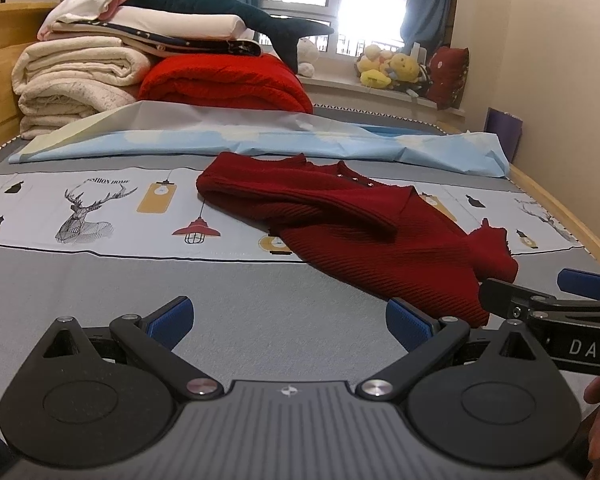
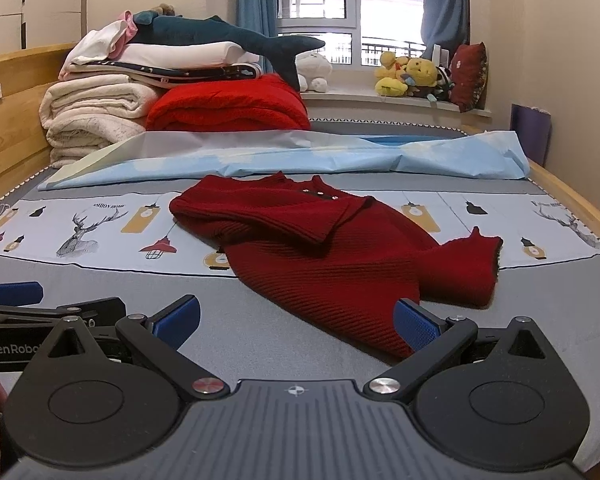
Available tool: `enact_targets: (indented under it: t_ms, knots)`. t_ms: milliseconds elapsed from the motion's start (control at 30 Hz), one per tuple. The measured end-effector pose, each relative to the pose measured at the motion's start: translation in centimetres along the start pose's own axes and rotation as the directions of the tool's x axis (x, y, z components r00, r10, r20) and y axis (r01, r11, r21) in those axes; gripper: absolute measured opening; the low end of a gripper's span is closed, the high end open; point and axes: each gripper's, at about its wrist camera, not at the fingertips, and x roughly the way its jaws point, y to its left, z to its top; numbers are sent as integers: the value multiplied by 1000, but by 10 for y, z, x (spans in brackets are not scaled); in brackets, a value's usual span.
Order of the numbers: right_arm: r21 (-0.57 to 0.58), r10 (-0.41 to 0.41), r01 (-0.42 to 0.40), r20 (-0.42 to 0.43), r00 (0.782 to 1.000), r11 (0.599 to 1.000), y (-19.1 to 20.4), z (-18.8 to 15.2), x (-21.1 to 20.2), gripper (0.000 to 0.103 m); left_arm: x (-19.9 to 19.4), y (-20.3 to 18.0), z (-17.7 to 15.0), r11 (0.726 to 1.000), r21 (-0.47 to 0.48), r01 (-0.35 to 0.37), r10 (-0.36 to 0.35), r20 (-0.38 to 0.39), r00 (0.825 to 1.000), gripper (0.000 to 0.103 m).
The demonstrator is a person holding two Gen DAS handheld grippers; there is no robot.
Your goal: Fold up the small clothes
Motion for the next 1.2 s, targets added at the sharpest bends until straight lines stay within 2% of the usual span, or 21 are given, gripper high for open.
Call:
enact_targets:
  t_ms: [1200]
  knots:
    - [-12,5,-5,1,1000,1000,1,-4,1,102,3,2,-2,1000,8,-16,16,-6,1000,102]
